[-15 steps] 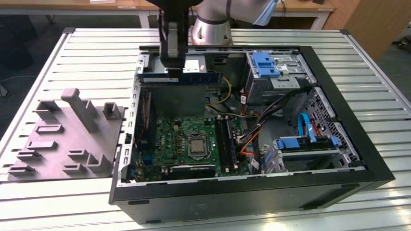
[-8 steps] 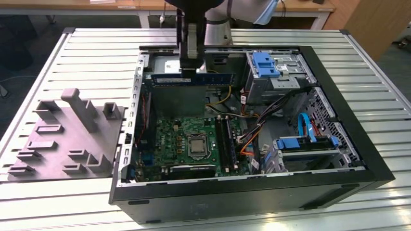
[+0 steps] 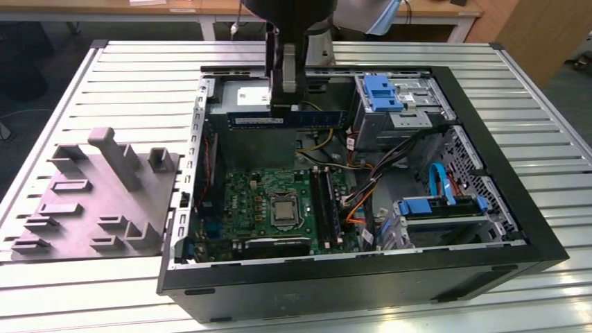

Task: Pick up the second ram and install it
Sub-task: 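Pick up the second ram and move it above second insertion slot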

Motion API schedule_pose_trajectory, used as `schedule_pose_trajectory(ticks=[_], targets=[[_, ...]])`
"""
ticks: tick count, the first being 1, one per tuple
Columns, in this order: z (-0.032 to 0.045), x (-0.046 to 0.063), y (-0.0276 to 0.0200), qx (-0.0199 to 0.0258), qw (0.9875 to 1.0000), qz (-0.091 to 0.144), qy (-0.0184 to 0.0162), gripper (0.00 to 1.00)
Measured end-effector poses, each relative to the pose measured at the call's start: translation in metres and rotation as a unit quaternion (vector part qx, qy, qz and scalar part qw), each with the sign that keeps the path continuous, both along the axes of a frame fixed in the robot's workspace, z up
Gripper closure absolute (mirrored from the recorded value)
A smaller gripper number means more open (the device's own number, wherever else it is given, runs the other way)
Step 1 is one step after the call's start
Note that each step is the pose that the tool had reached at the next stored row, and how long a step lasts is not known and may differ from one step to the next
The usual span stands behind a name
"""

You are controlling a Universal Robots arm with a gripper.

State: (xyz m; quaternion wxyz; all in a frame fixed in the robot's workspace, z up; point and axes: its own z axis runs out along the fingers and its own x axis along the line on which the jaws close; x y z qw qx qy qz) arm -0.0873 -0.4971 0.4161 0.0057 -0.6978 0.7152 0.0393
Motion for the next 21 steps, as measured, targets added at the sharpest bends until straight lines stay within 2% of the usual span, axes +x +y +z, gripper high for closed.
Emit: schedule_pose_trajectory(ticks=[8,15,21], targets=[[-0.0014,0.001,0.0000,0.0001,1.0000,0.000,-0.0001,0.89],[-0.0104,0.001,0.0000,0.0000,1.0000,0.000,0.0000,0.89],[-0.0153,0.001,0.0000,0.0000,1.0000,0.000,0.0000,0.89]])
